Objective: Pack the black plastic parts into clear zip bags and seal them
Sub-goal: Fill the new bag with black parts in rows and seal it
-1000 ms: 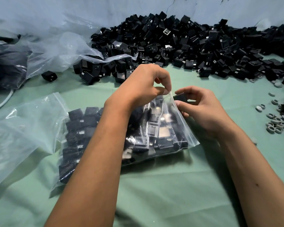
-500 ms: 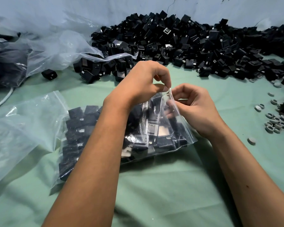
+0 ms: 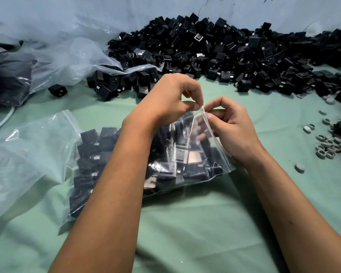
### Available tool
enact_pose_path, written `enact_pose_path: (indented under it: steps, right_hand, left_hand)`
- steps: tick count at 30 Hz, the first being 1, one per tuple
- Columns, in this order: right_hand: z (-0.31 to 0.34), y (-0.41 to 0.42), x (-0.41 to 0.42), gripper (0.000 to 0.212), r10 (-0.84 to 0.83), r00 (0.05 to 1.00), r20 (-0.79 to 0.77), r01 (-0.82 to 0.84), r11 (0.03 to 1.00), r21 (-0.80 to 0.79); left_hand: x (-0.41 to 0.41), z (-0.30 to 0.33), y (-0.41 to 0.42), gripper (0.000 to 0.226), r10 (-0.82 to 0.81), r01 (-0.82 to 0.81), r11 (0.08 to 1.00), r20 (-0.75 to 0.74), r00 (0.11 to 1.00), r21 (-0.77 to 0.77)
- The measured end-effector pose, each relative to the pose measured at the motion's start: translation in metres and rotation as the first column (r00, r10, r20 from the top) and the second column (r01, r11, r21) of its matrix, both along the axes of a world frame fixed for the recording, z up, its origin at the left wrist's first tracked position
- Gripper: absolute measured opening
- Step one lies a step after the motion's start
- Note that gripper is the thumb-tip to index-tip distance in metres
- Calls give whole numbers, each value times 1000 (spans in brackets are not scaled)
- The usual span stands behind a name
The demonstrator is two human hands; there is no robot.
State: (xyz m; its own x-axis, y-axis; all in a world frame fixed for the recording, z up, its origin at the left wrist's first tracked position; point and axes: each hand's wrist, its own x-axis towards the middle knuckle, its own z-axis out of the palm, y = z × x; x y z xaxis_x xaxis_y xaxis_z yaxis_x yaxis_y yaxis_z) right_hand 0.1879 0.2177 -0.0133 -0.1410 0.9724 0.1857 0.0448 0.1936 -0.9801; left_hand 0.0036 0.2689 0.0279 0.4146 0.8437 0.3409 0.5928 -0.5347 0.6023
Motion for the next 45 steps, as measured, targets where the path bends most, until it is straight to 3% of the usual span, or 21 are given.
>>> enact_pose_path:
  steps: [4, 8, 10, 13, 16, 20, 22, 24, 30, 36, 38, 40, 42, 45]
  right_hand:
    - [-4, 5, 3, 8, -155, 987, -35, 157, 986, 58]
    - [1, 16, 5, 10, -358, 933, 39, 348, 923, 166]
    - [11, 30, 0, 12, -425, 894, 144, 387, 893, 231]
    - [34, 64, -27, 13, -378, 807, 453, 255, 916, 311]
    - [52, 99, -68, 18, -234, 607, 760, -67, 937, 342]
    - [50, 136, -128, 44, -110, 199, 974, -519, 831, 199]
    - [39, 151, -149, 58, -94, 42, 995, -567, 818, 101]
    - [25, 164, -158, 64, -43, -50, 998, -487, 874, 13]
    - [0, 180, -122, 42, -76, 80, 994, -399, 911, 101]
    - [11, 176, -47, 37, -125, 26, 992, -343, 931, 126]
    - [17, 165, -33, 40, -183, 55, 982, -314, 930, 191]
    - [16, 152, -21, 38, -264, 170, 949, -240, 923, 300]
    - [13, 133, -10, 35, -352, 346, 870, -109, 906, 410]
    - [6, 102, 7, 25, -423, 568, 706, 71, 880, 470]
  left_hand:
    - [-1, 1, -1, 16, 23, -24, 999, -19, 1000, -43]
    - [-16, 4, -3, 8, 109, -128, 981, -132, 985, -144]
    - [-29, 4, -3, 6, 169, -211, 953, -194, 966, -218]
    - [-52, 2, -3, 10, 277, -355, 889, -279, 919, -289]
    - [-66, 3, -3, 14, 347, -455, 828, -339, 874, -326]
    - [-67, 6, -2, 21, 370, -488, 805, -358, 857, -337]
    - [-65, 5, -2, 28, 382, -510, 786, -374, 845, -351]
    - [-65, 4, -1, 30, 389, -521, 773, -378, 840, -362]
    - [-63, 4, -1, 22, 413, -508, 779, -308, 857, -368]
    - [-48, 12, -6, 21, 374, -444, 838, -258, 891, -318]
    - [-38, 16, -9, 19, 327, -392, 874, -249, 912, -288]
    - [-25, 16, -12, 18, 258, -315, 907, -223, 940, -280]
    - [-12, 15, -14, 20, 175, -225, 933, -190, 966, -282]
    - [4, 12, -16, 32, 71, -124, 950, -187, 980, -287]
